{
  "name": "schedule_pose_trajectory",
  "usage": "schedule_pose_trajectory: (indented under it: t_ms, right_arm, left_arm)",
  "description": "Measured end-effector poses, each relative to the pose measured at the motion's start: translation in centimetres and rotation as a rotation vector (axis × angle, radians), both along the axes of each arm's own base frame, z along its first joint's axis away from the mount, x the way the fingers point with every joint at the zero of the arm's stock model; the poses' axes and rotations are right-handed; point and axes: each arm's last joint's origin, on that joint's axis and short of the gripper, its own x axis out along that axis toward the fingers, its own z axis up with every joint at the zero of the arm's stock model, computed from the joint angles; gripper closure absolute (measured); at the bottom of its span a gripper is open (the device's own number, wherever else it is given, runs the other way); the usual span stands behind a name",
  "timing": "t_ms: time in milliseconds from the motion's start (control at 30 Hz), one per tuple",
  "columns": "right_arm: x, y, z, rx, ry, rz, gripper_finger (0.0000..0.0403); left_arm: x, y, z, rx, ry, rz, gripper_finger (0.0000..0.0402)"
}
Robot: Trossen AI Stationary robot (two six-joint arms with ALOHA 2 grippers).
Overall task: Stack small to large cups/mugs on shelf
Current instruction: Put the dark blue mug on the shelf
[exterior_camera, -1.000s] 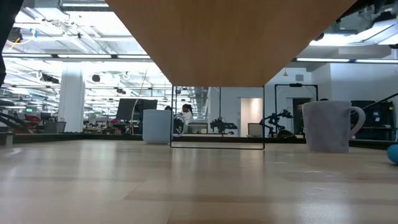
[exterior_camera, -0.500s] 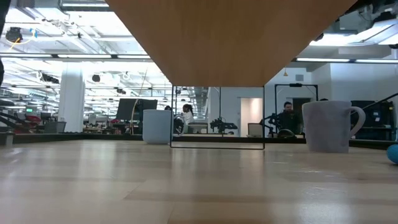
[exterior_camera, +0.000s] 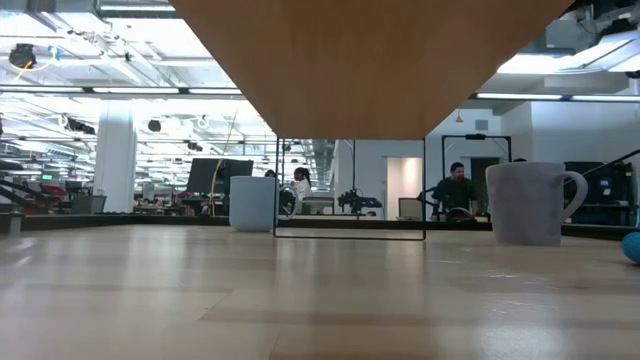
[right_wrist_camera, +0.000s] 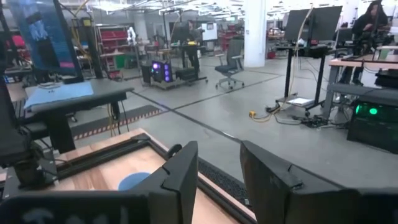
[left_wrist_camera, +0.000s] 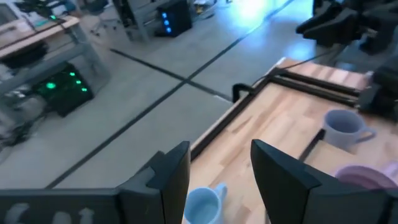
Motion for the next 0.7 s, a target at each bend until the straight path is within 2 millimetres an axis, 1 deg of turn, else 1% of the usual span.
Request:
schedule_pose_trajectory:
  t_ms: [100,200,300,400,500,600,700]
  right_arm:
    - [0.0,0.0,0.0,0.000,0.000,0.000,0.0259]
    - [0.0,0.0,0.0,0.000,0.000,0.000,0.0259]
    - [0.0,0.0,0.0,0.000,0.000,0.000,0.0259]
    - [0.0,0.0,0.0,0.020,-0.010,0.002,0.0259]
    - [0.0,0.0,0.0,0.075,-0.049,0.002,0.0259]
    - [0.0,0.1,-0.2,0.107,-0.052,0.010,0.0259]
    - [0.0,0.1,-0.5,0.115,-0.017,0.026,0.0259]
  left_arm:
    - [-1.4,0.1,-1.7,-0.006,-0.068,-0.054,0.0239]
    - [-2.2,0.1,-3.3,0.002,-0.168,-0.213,0.0239]
    - [-2.5,0.3,-5.4,0.054,-0.276,-0.358,0.0239]
    - [-3.3,1.0,-7.6,0.084,-0.361,-0.395,0.0239]
    - [-4.0,1.8,-10.2,0.072,-0.381,-0.381,0.0239]
    - [-4.1,2.4,-13.1,0.044,-0.360,-0.409,0.0239]
    - [-3.8,2.9,-15.2,0.045,-0.393,-0.476,0.0239]
